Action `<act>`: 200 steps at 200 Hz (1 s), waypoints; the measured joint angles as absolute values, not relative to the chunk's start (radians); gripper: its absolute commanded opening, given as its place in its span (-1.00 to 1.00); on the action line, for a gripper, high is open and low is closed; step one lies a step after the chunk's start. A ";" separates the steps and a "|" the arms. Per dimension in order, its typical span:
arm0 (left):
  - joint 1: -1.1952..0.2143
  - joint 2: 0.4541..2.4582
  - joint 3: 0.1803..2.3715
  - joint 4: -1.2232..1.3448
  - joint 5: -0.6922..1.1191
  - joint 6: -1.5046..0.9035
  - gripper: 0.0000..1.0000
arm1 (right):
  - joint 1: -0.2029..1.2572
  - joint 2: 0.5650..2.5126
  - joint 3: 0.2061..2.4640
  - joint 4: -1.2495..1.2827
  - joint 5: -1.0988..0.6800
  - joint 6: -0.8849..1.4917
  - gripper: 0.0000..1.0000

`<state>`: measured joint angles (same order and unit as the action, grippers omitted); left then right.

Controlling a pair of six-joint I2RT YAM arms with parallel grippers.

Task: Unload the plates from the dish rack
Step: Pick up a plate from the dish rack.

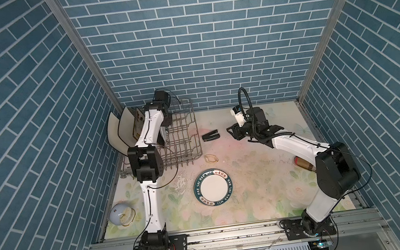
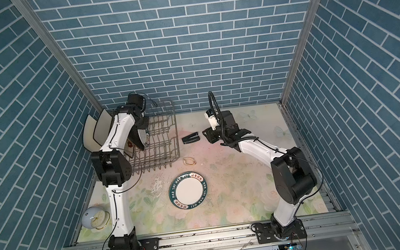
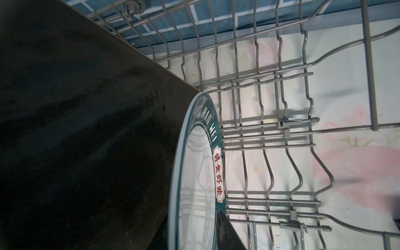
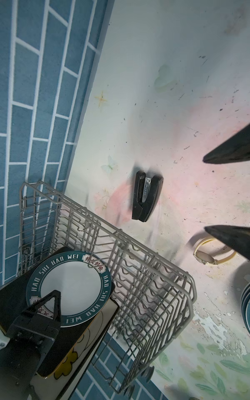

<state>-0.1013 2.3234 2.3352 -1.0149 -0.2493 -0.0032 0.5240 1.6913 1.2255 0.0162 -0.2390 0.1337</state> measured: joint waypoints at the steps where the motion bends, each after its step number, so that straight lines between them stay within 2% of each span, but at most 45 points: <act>1: -0.101 2.323 2.335 -1.015 -0.249 -0.004 -0.40 | 0.524 1.691 1.225 0.016 -0.239 0.134 -0.07; 69: -0.107 2.332 2.335 -1.010 -0.242 -0.015 -0.65 | 0.521 1.691 1.220 0.016 -0.239 0.133 -0.08; 138: -0.105 2.332 2.325 -0.997 -0.284 -0.018 -0.81 | 0.521 1.684 1.184 0.015 -0.239 0.133 -0.08; 200: -0.114 2.296 2.291 -0.998 -0.295 -0.023 -0.97 | 0.518 1.597 1.124 0.015 -0.233 0.125 -0.04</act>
